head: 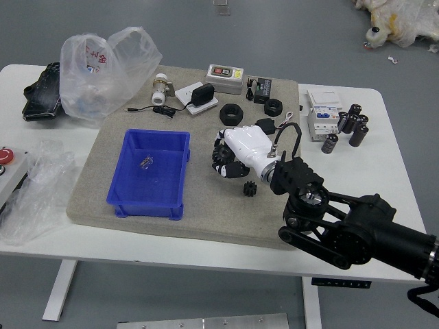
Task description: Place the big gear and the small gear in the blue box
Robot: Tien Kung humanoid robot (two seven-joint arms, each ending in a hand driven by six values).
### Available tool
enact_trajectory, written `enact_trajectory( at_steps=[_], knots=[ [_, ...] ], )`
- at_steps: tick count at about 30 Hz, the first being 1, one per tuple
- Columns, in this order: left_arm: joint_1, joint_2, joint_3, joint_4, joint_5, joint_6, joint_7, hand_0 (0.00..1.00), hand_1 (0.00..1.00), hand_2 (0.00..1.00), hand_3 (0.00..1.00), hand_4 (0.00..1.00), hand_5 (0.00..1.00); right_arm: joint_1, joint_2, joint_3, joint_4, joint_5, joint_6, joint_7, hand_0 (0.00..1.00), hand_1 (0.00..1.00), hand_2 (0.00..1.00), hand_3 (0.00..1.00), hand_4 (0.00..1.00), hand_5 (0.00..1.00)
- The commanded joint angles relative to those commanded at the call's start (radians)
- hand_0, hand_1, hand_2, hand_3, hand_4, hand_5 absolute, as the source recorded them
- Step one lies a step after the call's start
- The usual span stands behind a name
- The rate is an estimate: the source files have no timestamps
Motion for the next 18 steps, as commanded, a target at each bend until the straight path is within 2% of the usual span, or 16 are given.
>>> enact_trajectory(
  at_steps=[3, 10, 13, 14, 18],
  knots=[
    [0.0, 0.001, -0.001, 0.0, 0.002, 0.0, 0.001, 0.624, 0.579, 0.557, 0.62, 0.687, 0.349, 0.017, 0.014, -0.008, 0.02, -0.005, -0.003, 0.007, 0.305, 0.397, 0.423, 0.545, 0.247, 0.006],
    [-0.001, 0.003, -0.006, -0.001, 0.01, -0.002, 0.004, 0.624, 0.579, 0.557, 0.621, 0.692, 0.359, 0.107, 0.085, -0.093, 0.055, 0.024, -0.015, 0.071, 0.334, 0.418, 0.433, 0.549, 0.275, 0.002],
    [-0.001, 0.004, -0.01, -0.002, 0.016, -0.004, 0.008, 0.624, 0.579, 0.557, 0.621, 0.692, 0.359, 0.144, 0.112, -0.14, 0.042, 0.057, -0.003, 0.099, 0.334, 0.418, 0.433, 0.549, 0.275, 0.002],
    [0.0, 0.004, -0.012, -0.003, 0.018, -0.004, 0.01, 0.624, 0.579, 0.558, 0.622, 0.695, 0.367, 0.156, 0.122, -0.156, 0.034, 0.068, 0.003, 0.108, 0.358, 0.502, 0.51, 0.561, 0.286, 0.01],
    [0.0, 0.005, -0.017, -0.004, 0.026, -0.006, 0.015, 0.624, 0.579, 0.558, 0.622, 0.695, 0.367, 0.185, 0.155, -0.203, 0.0, 0.098, 0.024, 0.128, 0.358, 0.502, 0.51, 0.561, 0.286, 0.01]
  ],
)
